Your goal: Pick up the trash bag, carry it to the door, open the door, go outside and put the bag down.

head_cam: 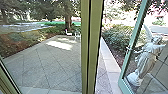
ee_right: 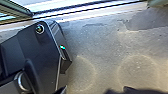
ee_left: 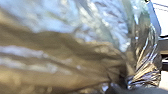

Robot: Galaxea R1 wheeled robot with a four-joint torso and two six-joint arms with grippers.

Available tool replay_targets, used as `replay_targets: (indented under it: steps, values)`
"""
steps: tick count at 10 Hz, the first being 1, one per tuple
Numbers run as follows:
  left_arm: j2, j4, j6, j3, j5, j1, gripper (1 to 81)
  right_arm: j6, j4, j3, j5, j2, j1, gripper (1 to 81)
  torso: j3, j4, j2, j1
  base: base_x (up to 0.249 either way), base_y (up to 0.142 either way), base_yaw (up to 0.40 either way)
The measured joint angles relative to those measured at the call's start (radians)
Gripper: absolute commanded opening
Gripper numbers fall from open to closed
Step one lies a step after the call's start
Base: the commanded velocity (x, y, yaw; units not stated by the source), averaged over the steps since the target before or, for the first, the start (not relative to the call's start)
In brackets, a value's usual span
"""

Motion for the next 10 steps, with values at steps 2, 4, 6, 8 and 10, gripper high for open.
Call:
replay_targets:
  steps: [2,4,6,8,10]
  values:
    - [-0.002,0.000,0.000,0.000,0.002,-0.004,1.0,-0.046,0.077,0.003,0.071,0.109,-0.047,81.1,0.000,0.000,0.000,0.000,0.000,0.000,0.000]
    - [-0.002,0.000,0.000,0.000,0.001,-0.004,1.0,-0.067,0.103,-0.023,0.157,0.172,-0.099,81.1,0.000,0.000,0.000,0.000,0.000,0.000,0.000]
    - [-0.002,0.000,0.000,0.000,0.002,-0.008,1.0,-0.080,0.124,-0.034,0.202,0.266,-0.137,81.1,0.001,0.000,0.000,0.000,0.000,0.000,0.000]
    - [-0.002,0.000,0.000,0.000,0.002,-0.015,1.0,-0.090,0.131,-0.024,0.220,0.282,-0.150,81.1,0.001,0.000,0.000,0.000,0.000,0.000,0.000]
    - [0.002,0.000,0.000,0.000,0.000,-0.016,1.0,-0.097,0.128,0.023,0.231,0.255,-0.165,81.1,0.001,0.000,0.000,0.000,0.000,0.000,0.000]
